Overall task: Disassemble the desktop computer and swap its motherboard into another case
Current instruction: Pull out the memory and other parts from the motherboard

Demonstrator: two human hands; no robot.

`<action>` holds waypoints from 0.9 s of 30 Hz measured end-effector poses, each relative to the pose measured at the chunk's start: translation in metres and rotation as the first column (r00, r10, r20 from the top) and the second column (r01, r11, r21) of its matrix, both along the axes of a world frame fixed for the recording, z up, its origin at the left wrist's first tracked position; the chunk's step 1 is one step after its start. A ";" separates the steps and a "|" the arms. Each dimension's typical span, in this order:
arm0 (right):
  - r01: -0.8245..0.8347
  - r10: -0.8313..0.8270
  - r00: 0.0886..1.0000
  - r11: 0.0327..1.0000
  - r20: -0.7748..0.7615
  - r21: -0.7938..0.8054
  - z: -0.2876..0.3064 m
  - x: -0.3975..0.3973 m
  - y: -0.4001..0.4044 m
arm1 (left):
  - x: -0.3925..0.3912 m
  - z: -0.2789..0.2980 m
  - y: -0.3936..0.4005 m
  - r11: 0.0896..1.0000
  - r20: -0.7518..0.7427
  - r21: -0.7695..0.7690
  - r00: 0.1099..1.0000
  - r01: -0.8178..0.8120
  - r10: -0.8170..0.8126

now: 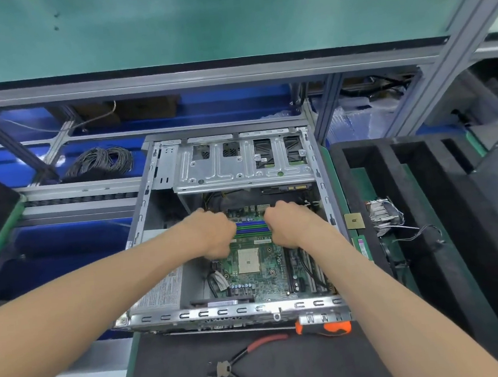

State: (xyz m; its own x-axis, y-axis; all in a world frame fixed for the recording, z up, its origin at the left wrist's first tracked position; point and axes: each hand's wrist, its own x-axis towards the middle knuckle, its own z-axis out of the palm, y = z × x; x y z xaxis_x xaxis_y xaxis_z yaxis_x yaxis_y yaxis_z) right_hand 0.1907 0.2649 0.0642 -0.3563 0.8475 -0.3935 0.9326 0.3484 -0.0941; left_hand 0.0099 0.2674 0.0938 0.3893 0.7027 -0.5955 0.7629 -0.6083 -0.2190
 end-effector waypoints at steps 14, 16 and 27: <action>-0.042 0.042 0.999 0.999 0.004 0.026 -0.002 0.001 -0.002 | 0.042 -0.036 0.031 0.917 0.586 -0.190 0.710 -0.349 0.392; -0.047 0.047 0.999 0.998 0.000 0.039 -0.002 0.001 -0.002 | 0.046 -0.044 0.033 0.861 0.633 -0.288 0.591 -0.420 0.500; -0.140 0.171 0.979 0.958 -0.110 0.250 0.029 0.001 -0.015 | 0.050 -0.051 0.038 0.739 0.683 -0.366 0.376 -0.565 0.626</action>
State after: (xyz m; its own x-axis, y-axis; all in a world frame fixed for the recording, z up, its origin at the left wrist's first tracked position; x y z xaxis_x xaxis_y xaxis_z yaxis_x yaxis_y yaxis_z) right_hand 0.1917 0.2501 0.0928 -0.5255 0.8412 -0.1277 0.8505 0.5152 -0.1059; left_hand 0.0600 0.3053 0.0424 0.1864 0.9112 -0.3673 0.7914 0.0823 0.6057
